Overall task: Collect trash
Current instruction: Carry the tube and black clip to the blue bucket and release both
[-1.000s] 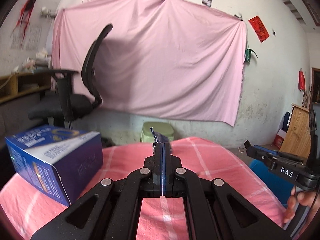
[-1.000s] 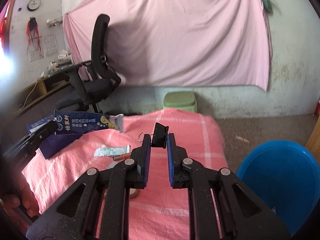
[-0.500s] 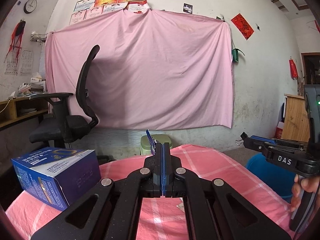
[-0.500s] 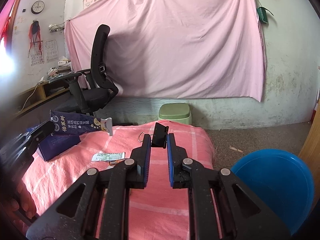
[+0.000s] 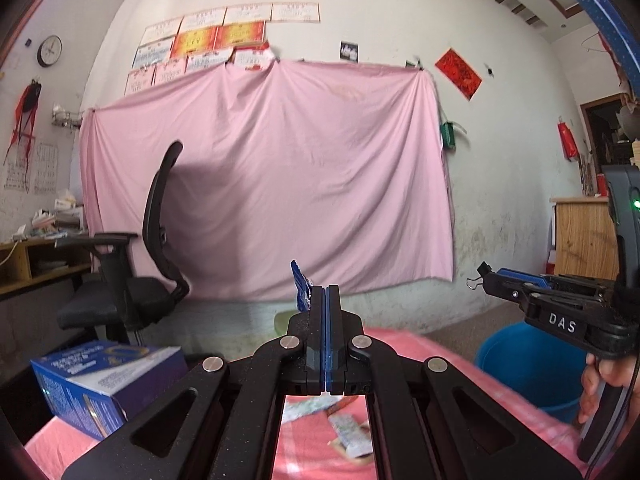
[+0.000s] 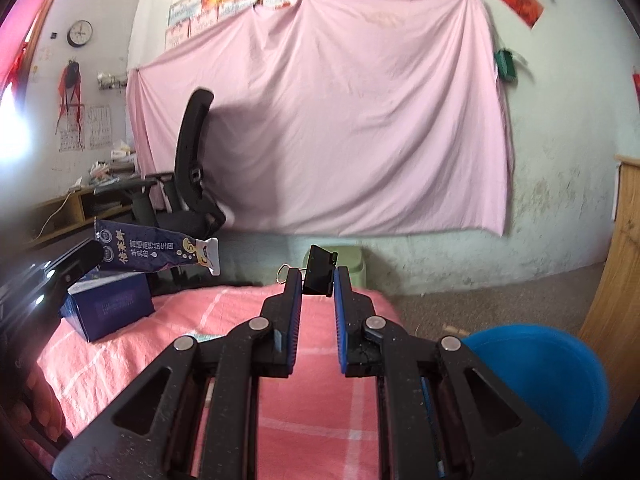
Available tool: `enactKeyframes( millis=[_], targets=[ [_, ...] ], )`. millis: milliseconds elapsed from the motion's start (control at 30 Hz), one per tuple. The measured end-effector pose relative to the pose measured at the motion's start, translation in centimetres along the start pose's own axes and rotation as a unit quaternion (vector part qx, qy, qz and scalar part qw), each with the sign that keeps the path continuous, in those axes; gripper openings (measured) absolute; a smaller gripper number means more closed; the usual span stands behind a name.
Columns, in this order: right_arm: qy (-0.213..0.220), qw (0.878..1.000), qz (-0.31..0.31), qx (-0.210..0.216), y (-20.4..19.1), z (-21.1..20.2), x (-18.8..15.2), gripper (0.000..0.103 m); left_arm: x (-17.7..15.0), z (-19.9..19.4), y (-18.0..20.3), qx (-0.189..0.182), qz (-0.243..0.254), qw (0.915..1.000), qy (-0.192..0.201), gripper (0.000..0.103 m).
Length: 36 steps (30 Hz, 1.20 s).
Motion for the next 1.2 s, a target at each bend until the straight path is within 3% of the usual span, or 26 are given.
enactKeyframes(
  millis=[167,400,700,833,967,1200],
  targets=[
    [0.04,0.999,0.003,-0.013,1.4,-2.6,1.7,0.034,1.6,-0.7,2.0,-0.014,0.006,0.9998,0.016,0.0],
    [0.069,0.996,0.016,-0.046,5.6,-5.8,3.1,0.034,3.7,-0.5,8.0,-0.055,0.014,0.9979,0.03,0.0],
    [0.056,0.992,0.025,-0.109,12.5,-9.5,1.4,0.034,3.9,1.4,17.3,-0.13,0.01,0.9913,0.015,0.0],
    [0.016,0.991,0.046,-0.127,15.3,-9.7,-0.6,0.034,3.1,3.0,20.5,-0.163,-0.008,0.9863,-0.021,0.0],
    [-0.046,0.988,0.074,-0.127,17.2,-8.7,-3.1,0.034,1.1,4.7,22.9,-0.197,-0.025,0.9758,-0.092,0.0],
    [-0.104,0.982,0.097,-0.123,18.2,-7.4,-5.5,0.034,-0.6,7.0,23.9,-0.217,-0.062,0.9595,-0.168,0.0]
  ],
)
Point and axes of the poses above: each gripper's, at about its wrist camera, not at the fingertips, and z roughly the way its jaws point, y to its right, x to its top, the point moved 8 cm from there along z, roughly the way its jaws point, and after that the axes turned 4 degrees about y, right-handed, at the moved point
